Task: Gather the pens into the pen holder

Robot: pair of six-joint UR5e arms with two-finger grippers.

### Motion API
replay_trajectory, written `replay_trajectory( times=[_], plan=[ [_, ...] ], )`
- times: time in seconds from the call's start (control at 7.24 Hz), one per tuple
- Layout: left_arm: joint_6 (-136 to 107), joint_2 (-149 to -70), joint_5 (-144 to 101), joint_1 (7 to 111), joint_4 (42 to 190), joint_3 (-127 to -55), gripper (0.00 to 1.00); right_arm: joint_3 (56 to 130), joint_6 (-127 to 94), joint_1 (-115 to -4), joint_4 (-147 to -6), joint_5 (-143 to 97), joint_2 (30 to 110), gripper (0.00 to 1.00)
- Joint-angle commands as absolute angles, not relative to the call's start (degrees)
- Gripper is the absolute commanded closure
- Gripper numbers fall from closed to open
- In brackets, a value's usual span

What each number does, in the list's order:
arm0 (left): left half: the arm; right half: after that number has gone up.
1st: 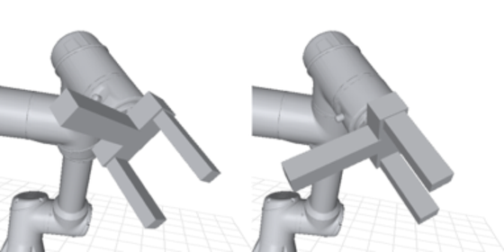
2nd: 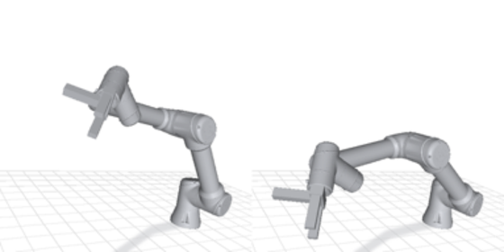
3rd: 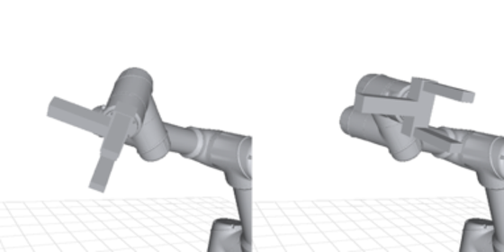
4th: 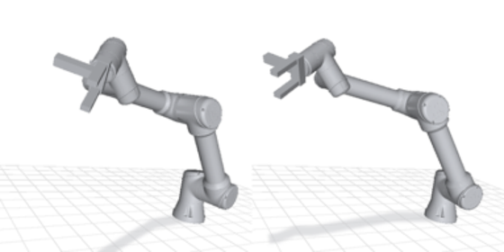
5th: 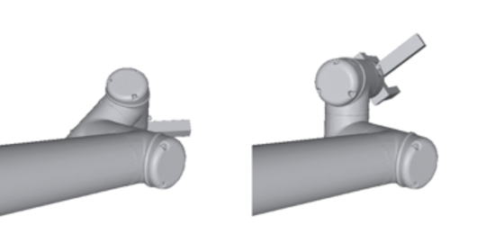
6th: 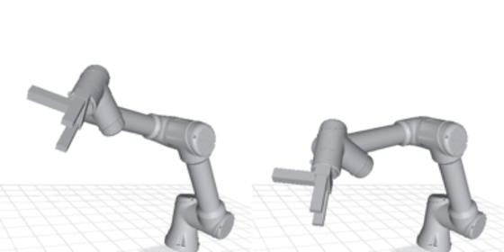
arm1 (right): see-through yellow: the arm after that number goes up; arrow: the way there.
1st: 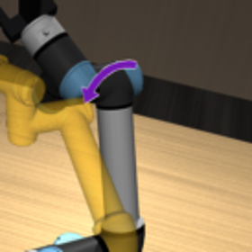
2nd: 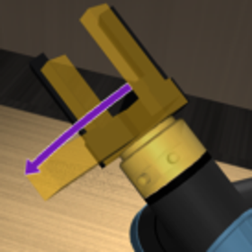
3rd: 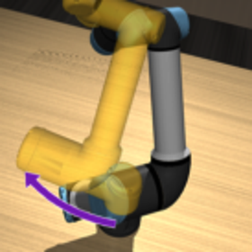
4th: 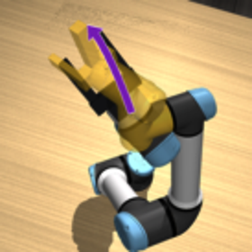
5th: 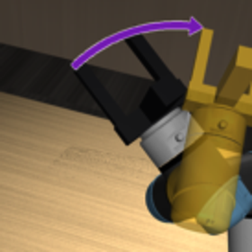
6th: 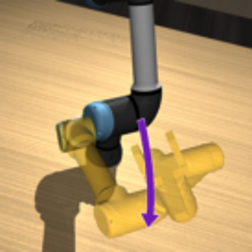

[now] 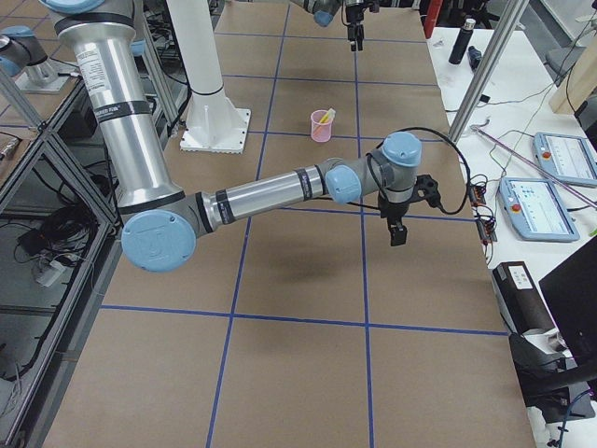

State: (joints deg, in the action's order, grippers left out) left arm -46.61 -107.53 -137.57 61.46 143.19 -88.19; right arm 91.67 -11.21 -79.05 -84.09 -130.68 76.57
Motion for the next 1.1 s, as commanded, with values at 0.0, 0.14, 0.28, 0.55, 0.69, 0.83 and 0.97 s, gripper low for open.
replay_trajectory(
  times=[0.0,0.14,0.28,0.55,0.69,0.83,0.97],
  plan=[
    [-29.8,-102.6,-139.2,68.5,135.0,-88.0,0.0,91.3,-9.0,-84.4,-83.5,-130.3,82.3,0.0],
    [-17.3,-100.9,-139.1,72.9,128.0,-87.9,0.0,91.2,-6.2,-85.4,-83.5,-129.6,83.9,0.0],
    [-7.4,-100.2,-139.1,77.3,121.2,-88.0,0.0,90.2,-1.5,-86.8,-84.1,-129.6,83.8,0.0],
    [4.5,-99.4,-138.6,82.9,110.8,-87.8,0.0,87.1,1.7,-88.1,-84.1,-130.1,83.2,0.0],
    [12.2,-99.3,-138.3,85.3,102.1,-88.2,0.0,86.7,1.7,-88.1,-83.9,-130.1,82.9,0.0],
    [20.4,-99.3,-134.4,88.6,98.4,-88.2,0.0,86.7,1.7,-88.1,-83.9,-130.1,82.9,0.0],
    [23.0,-97.8,-132.9,91.8,96.6,-88.3,0.0,86.7,1.7,-88.1,-83.9,-130.1,83.0,0.0]
  ],
)
